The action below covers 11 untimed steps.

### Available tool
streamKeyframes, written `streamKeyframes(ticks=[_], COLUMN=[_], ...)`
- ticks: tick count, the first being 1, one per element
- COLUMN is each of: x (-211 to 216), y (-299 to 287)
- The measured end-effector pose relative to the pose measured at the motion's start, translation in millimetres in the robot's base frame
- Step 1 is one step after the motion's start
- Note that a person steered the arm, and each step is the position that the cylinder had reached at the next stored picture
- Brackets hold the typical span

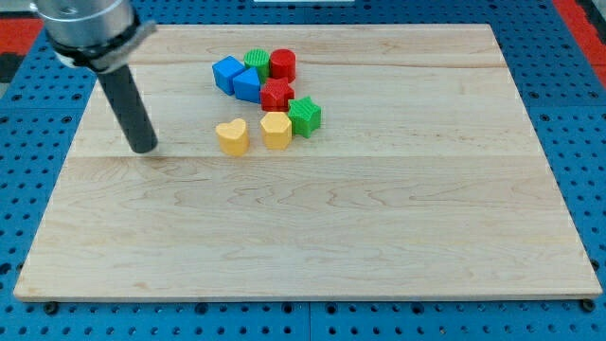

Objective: Slide yellow heart a bit right

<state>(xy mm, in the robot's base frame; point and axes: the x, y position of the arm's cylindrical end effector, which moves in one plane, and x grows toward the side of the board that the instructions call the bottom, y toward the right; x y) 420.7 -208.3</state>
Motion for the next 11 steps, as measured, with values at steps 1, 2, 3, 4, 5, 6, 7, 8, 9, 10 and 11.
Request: streamKeyframes(ticks=[1, 2, 3, 4, 5, 6, 7, 8, 9, 10, 11], x=[-21, -23, -20, -20, -20, -17, -14, -14, -14, -13, -6], y=[-1, 13, 39, 55, 62, 70, 75, 79, 94, 108, 99])
